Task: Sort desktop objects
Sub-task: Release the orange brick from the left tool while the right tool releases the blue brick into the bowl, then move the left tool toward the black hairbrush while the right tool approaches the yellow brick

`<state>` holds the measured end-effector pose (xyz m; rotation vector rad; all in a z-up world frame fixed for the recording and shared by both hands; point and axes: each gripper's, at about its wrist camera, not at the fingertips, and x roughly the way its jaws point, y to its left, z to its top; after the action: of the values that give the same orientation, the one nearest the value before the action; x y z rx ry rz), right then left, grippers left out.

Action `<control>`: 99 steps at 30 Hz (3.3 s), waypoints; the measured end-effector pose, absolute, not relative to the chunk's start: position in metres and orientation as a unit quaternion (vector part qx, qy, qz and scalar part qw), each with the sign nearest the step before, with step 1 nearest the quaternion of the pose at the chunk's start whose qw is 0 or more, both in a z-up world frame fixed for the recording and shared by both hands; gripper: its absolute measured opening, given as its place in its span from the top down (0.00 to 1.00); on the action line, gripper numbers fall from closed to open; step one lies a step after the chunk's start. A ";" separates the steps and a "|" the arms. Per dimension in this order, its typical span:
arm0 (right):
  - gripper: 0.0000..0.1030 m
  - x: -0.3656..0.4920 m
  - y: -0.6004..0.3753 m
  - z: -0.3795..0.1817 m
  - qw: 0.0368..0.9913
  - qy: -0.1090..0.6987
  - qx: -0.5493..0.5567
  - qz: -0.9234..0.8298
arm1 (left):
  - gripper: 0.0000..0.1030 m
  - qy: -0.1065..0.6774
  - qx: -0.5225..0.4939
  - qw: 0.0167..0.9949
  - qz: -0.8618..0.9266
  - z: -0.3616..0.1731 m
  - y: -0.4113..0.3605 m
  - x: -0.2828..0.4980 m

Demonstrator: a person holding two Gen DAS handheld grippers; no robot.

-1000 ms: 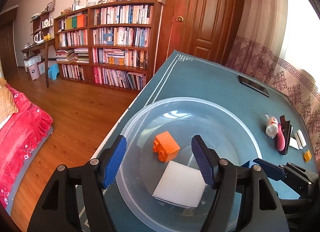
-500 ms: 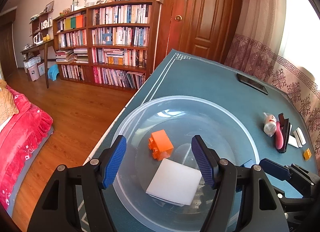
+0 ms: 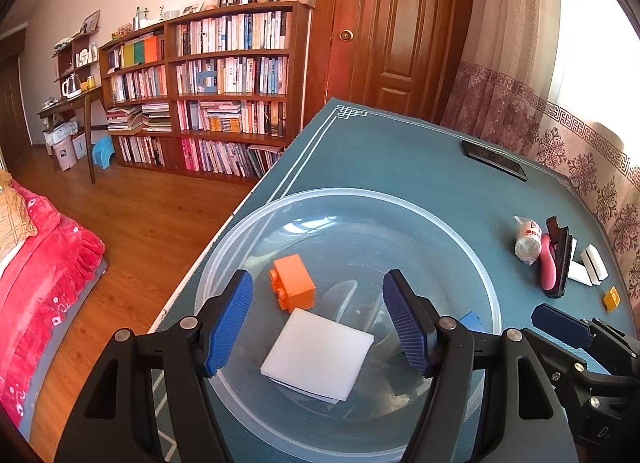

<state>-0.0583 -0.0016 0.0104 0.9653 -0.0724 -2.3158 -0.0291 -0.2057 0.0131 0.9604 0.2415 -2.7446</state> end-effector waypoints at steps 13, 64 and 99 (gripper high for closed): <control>0.41 -0.064 0.053 0.005 0.266 -0.058 0.371 -0.888 | 0.31 0.058 0.330 0.086 -0.938 0.019 -0.167 -0.033; 0.38 -0.096 0.242 0.003 0.062 -0.068 0.341 -0.935 | 0.31 -0.016 0.360 -0.064 -0.931 0.007 0.024 -0.114; 0.32 -0.114 0.274 -0.010 0.006 -0.080 0.339 -0.937 | 0.33 -0.047 0.348 -0.079 -0.933 -0.016 0.063 -0.172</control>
<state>-0.1142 0.2743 -0.0103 1.0619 -0.2518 -2.9336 -0.1719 0.0626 -0.0159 1.1510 -0.1571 -3.0894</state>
